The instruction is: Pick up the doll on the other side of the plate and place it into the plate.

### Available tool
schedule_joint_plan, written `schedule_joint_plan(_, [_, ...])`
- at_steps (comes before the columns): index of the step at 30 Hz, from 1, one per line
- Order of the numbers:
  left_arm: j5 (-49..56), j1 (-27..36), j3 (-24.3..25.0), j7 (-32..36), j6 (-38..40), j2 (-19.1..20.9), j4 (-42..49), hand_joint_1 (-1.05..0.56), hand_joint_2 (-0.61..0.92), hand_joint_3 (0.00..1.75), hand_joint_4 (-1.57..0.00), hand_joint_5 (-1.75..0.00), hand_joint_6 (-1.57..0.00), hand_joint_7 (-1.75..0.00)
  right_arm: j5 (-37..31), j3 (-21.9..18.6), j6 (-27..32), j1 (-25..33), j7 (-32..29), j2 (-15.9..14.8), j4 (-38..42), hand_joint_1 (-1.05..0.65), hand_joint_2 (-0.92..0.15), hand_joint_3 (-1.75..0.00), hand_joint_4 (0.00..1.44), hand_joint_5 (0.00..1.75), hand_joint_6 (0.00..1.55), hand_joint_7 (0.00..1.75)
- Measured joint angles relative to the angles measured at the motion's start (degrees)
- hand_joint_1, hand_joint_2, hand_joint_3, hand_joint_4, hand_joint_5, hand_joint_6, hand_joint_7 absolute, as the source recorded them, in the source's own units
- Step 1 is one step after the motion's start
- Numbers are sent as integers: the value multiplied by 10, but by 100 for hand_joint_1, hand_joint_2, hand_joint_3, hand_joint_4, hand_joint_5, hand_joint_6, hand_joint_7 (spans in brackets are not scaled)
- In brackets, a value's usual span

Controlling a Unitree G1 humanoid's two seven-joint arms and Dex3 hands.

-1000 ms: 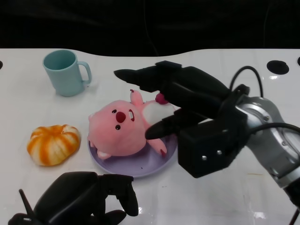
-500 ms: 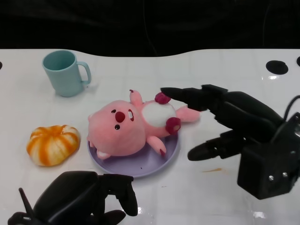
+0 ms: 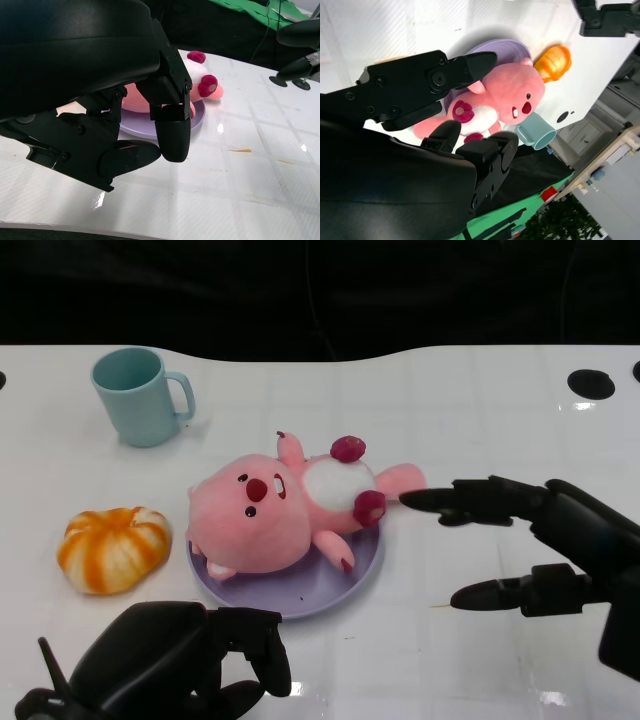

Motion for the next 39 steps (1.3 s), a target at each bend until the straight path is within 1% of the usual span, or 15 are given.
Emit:
schedule_joint_plan(2, [0, 0, 0, 0, 0, 0, 0, -20, 69, 73, -73, -145, -76, -113, 14, -4, 23, 14, 1, 0, -24, -11, -92, -12, 48, 104, 78, 30])
schedule_joint_plan(3, [0, -1, 0, 0, 0, 0, 0, -19, 68, 73, -73, -145, -76, -113, 23, -8, 35, 20, 2, 0, -34, -8, -91, -16, 53, 107, 82, 33])
schedule_joint_plan(4, [0, -1, 1, 0, 0, 0, 0, -19, 68, 73, -73, -145, -76, -113, 34, -12, 47, 25, 4, 0, -43, -6, -84, -34, 58, 110, 85, 40])
schedule_joint_plan(6, [-1, -1, 2, 0, 0, 1, 1, -19, 68, 73, -73, -145, -76, -112, 63, -20, 68, 34, 9, 2, -49, -1, -63, -83, 69, 116, 87, 63])
schedule_joint_plan(7, [-2, -1, 2, 0, 0, 2, 1, -19, 68, 73, -73, -146, -76, -112, 73, -22, 75, 38, 10, 2, -49, 1, -57, -96, 72, 117, 86, 71])
schedule_joint_plan(8, [-3, -1, 2, 0, 0, 3, 1, -19, 69, 73, -73, -146, -76, -112, 81, -22, 77, 42, 11, 3, -46, 3, -49, -113, 81, 129, 92, 84])
schedule_joint_plan(10, [-7, -1, 3, 0, 0, 6, 1, -20, 69, 73, -73, -146, -76, -111, 85, -22, 67, 48, 11, 6, -33, 4, -40, -131, 88, 144, 96, 98])
schedule_joint_plan(11, [-9, -1, 4, 0, -1, 8, 2, -20, 69, 73, -73, -146, -76, -111, 85, -22, 57, 50, 11, 8, -23, 6, -35, -140, 92, 154, 97, 111])
schedule_joint_plan(13, [-12, -1, 7, 0, -1, 9, 2, -21, 69, 72, -73, -148, -76, -112, 85, -22, 44, 52, 8, 11, -5, 7, -30, -148, 94, 163, 96, 126])
schedule_joint_plan(17, [-18, -1, 11, 0, -1, 11, 2, -21, 70, 71, -72, -147, -75, -112, 77, -20, 32, 53, 3, 12, 15, 4, -27, -153, 90, 174, 89, 145])
schedule_joint_plan(20, [-20, 1, 15, 0, -4, 12, 2, -21, 71, 69, -72, -145, -76, -112, 67, -17, 26, 53, 3, 12, 27, 2, -28, -152, 89, 175, 85, 153])
schedule_joint_plan(24, [-21, 5, 18, 0, -7, 12, 1, -21, 72, 68, -72, -143, -75, -111, 58, -12, 4, 53, 3, 12, 38, 1, -28, -152, 91, 175, 82, 157])
schedule_joint_plan(28, [-20, 8, 20, 0, -7, 14, 1, -21, 72, 67, -72, -142, -75, -109, 53, -6, -9, 53, 3, 12, 49, 0, -28, -151, 91, 175, 81, 158])
schedule_joint_plan(34, [-20, 12, 21, 0, -10, 14, 1, -22, 73, 65, -71, -143, -76, -110, 54, 3, -34, 53, 5, 12, 61, -2, -28, -149, 90, 175, 82, 153])
schedule_joint_plan(39, [-20, 17, 22, 0, -13, 16, 1, -23, 74, 63, -71, -144, -75, -111, 54, 5, -34, 53, 5, 12, 62, -1, -29, -147, 90, 175, 84, 148])
